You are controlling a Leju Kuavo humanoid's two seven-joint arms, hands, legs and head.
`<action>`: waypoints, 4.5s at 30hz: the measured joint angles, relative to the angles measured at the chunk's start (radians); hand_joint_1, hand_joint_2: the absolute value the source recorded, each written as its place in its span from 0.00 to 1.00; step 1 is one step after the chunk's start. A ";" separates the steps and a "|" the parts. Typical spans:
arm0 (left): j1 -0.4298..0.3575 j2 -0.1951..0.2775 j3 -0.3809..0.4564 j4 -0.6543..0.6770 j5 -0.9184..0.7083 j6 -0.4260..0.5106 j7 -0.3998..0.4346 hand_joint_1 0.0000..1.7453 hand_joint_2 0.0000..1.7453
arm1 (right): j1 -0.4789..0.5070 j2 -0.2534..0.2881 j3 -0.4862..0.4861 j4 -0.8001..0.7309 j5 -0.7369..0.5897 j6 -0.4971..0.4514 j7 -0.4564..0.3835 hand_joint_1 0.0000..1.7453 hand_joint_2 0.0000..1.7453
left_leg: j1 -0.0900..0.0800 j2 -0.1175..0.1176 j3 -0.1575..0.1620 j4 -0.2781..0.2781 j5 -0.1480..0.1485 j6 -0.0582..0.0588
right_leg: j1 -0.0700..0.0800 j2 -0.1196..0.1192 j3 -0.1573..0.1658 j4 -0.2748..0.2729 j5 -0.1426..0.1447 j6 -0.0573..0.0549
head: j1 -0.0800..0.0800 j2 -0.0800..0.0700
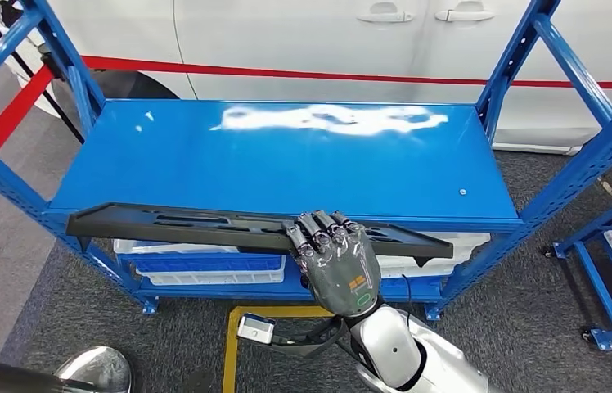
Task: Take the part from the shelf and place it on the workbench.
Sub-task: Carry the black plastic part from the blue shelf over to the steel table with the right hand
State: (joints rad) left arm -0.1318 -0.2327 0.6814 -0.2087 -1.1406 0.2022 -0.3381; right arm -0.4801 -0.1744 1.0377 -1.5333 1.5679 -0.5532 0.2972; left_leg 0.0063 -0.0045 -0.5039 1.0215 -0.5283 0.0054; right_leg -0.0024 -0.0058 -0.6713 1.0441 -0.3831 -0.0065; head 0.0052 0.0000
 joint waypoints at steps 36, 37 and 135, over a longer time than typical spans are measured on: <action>-0.008 0.002 0.000 0.000 0.000 0.008 0.005 0.00 1.00 | 0.089 0.094 -0.139 0.012 -0.056 0.006 -0.185 1.00 1.00 | 0.005 0.010 -0.041 -0.013 0.053 0.037 | -0.006 0.003 -0.036 0.098 -0.107 0.028 | 0.001 0.000; -0.008 0.002 0.000 0.000 0.000 0.008 0.005 0.00 1.00 | 0.089 0.095 -0.140 0.013 -0.060 0.006 -0.186 1.00 1.00 | 0.004 0.011 -0.056 -0.013 0.064 0.040 | -0.006 0.004 -0.051 0.161 -0.158 0.030 | 0.001 0.000; 0.009 0.014 0.000 0.001 0.011 0.011 -0.016 0.00 1.00 | 0.189 0.111 -0.220 -0.020 -0.166 -0.038 -0.232 1.00 1.00 | 0.011 0.035 -0.073 -0.007 0.076 0.018 | -0.008 -0.013 0.039 0.075 -0.090 0.018 | 0.013 0.000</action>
State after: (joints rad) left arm -0.1232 -0.2186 0.6817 -0.2081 -1.1295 0.2132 -0.3540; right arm -0.2906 -0.0633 0.8174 -1.5531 1.4023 -0.5908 0.0649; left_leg 0.0178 0.0303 -0.5764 1.0141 -0.4528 0.0235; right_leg -0.0100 -0.0186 -0.6326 1.1187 -0.4736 0.0118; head 0.0183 0.0000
